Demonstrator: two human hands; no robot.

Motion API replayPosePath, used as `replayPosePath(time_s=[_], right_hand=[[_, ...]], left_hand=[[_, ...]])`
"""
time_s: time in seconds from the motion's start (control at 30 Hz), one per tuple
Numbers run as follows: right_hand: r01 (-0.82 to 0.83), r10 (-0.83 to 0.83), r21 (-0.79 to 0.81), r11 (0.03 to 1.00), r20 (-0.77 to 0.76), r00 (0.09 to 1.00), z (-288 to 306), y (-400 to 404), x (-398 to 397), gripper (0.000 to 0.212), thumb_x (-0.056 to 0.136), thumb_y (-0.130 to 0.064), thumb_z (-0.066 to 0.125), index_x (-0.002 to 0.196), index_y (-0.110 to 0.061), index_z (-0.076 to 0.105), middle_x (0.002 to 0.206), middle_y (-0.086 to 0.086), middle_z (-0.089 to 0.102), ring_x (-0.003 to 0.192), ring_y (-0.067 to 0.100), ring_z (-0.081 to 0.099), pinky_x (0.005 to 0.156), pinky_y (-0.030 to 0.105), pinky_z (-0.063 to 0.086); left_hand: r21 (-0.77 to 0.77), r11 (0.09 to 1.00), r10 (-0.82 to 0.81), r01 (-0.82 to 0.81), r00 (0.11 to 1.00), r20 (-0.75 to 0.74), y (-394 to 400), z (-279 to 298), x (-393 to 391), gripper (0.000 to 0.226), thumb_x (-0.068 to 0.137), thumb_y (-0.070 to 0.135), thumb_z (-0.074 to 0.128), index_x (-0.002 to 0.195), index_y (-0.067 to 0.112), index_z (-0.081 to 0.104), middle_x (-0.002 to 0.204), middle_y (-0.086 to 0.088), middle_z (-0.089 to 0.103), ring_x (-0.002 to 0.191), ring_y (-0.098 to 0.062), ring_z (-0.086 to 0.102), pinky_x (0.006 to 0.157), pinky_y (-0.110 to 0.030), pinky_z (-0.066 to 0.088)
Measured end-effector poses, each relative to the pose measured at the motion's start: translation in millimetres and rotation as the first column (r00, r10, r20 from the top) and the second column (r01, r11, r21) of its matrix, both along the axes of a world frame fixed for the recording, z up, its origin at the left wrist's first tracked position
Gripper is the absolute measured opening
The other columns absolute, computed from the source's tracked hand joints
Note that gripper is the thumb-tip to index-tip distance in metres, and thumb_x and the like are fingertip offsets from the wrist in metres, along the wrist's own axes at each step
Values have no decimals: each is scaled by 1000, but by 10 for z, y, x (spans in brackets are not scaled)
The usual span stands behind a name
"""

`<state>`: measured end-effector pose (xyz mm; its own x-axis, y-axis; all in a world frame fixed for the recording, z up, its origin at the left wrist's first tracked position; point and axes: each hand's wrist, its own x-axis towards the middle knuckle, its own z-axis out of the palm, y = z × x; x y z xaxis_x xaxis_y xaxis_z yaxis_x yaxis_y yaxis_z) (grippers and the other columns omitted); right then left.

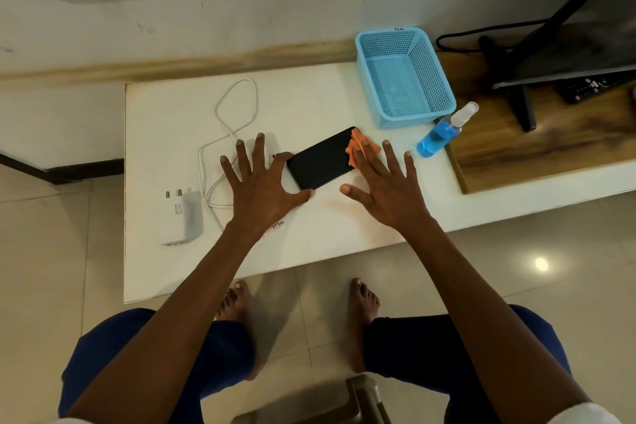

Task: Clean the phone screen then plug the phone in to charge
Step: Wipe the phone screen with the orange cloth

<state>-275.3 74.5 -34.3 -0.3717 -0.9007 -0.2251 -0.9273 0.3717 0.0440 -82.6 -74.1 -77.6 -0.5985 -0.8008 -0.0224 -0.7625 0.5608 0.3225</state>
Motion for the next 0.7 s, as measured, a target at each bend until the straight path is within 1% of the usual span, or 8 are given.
replayPosePath(time_s=[0.1, 0.2, 0.33, 0.43, 0.5, 0.6, 0.7], right_hand=[[-9, 9, 1, 1000, 41, 999, 24, -73, -40, 94, 78, -79, -8, 157, -28, -8, 167, -2, -10, 154, 29, -7, 121, 58, 7], [-20, 21, -12, 1000, 52, 998, 9, -142, -64, 93, 77, -78, -7, 157, -29, -8, 166, -4, -10, 154, 27, -7, 122, 57, 5], [-27, 30, -49, 998, 75, 997, -2, -266, -79, 89, 83, -77, 5, 158, -29, 2, 167, -7, -3, 154, 27, -4, 122, 56, 4], [-46, 54, -69, 997, 121, 991, -10, -350, -38, 91, 82, -77, 6, 158, -28, 5, 167, -7, 0, 154, 27, -3, 121, 58, 6], [-93, 104, -81, 992, 146, 984, -20, -391, 49, 93, 81, -80, 5, 158, -28, 4, 167, -7, 0, 154, 28, -2, 121, 58, 6], [-224, 230, -63, 973, 132, 964, -64, -406, 246, 97, 80, -83, 1, 158, -26, 3, 167, -4, 0, 154, 29, -2, 121, 59, 5], [-327, 328, -32, 945, 115, 937, -103, -361, 376, 95, 83, -83, 4, 159, -26, 9, 167, -1, 5, 154, 30, 0, 121, 59, 6]], left_hand=[[-1, 1000, 2, -2, 1000, -4, 2, -20, -6, 81, 68, 80, 62, 136, 39, 46, 165, -9, 8, 150, -42, -6, 113, -66, -9], [-4, 1000, 4, -4, 1000, 0, -6, -35, -14, 82, 68, 80, 61, 137, 40, 45, 165, -9, 8, 150, -42, -5, 113, -66, -9], [26, 1000, 9, -9, 1000, -2, -5, -41, -21, 82, 67, 81, 60, 137, 42, 43, 165, -7, 6, 150, -40, -8, 113, -65, -12], [15, 1000, 9, -9, 1000, 0, 11, -19, -18, 83, 66, 83, 58, 137, 42, 43, 165, -7, 7, 150, -41, -7, 113, -65, -12], [-4, 1000, 12, -12, 1000, -2, 9, -7, -4, 85, 66, 86, 54, 138, 42, 44, 165, -8, 7, 150, -41, -7, 112, -64, -13], [-21, 1000, -2, 2, 1000, 3, -1, 1, 7, 88, 65, 89, 46, 139, 40, 44, 166, -9, 6, 150, -42, -8, 112, -65, -14], [-25, 1000, 11, -11, 1000, 3, 5, 10, 4, 87, 66, 89, 49, 139, 41, 43, 166, -8, 5, 151, -41, -8, 112, -63, -16]])
